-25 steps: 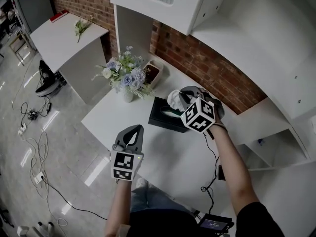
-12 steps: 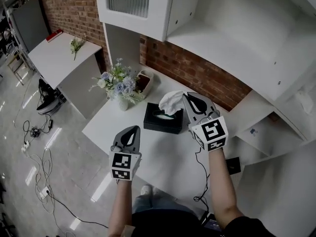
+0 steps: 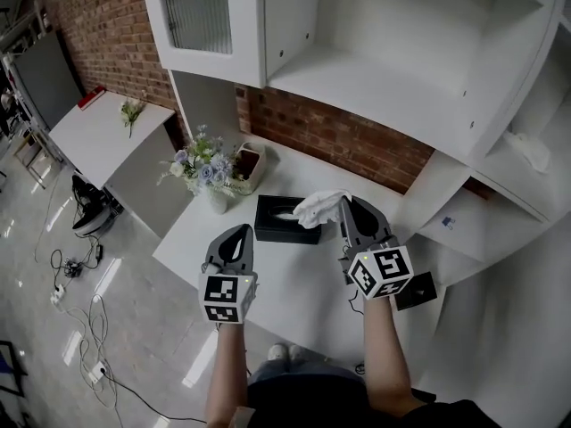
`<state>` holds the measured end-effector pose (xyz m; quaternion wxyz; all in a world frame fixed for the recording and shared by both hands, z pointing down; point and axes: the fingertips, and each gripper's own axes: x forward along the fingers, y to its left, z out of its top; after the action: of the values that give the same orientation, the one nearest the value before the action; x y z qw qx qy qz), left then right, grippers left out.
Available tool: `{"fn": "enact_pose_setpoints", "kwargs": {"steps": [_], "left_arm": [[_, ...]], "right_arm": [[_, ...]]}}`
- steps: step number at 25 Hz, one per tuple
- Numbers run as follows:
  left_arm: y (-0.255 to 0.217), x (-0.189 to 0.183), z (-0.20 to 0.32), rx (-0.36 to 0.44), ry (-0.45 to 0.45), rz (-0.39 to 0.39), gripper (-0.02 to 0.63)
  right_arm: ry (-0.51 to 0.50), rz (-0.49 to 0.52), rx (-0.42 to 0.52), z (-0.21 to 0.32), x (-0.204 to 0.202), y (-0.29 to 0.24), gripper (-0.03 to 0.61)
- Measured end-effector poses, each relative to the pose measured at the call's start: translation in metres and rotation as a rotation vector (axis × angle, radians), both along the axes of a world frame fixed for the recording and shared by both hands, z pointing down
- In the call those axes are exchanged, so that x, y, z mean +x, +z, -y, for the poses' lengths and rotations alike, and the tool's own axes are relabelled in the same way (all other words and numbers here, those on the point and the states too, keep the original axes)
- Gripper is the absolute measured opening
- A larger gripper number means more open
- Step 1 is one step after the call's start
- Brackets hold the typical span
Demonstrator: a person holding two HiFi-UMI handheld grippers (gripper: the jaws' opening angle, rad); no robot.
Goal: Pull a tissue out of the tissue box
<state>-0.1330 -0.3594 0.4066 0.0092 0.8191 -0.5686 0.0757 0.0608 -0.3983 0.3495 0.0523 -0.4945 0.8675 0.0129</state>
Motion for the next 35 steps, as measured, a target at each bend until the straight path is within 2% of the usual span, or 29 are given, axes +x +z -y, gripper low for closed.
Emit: {"fn": "enact_pose_setpoints", "kwargs": {"steps": [13, 35], "left_arm": [[-0.004, 0.020, 0.000, 0.010, 0.036, 0.019, 0.009], [0.007, 0.028, -0.003, -0.019, 0.045, 0.025, 0.009]], "right_arm": [[0.070, 0.048, -0.100, -0.025, 0.029, 0.054, 0.000], [0.076, 0.039, -0.158, -0.022, 0.035, 0.070, 0.000]]}}
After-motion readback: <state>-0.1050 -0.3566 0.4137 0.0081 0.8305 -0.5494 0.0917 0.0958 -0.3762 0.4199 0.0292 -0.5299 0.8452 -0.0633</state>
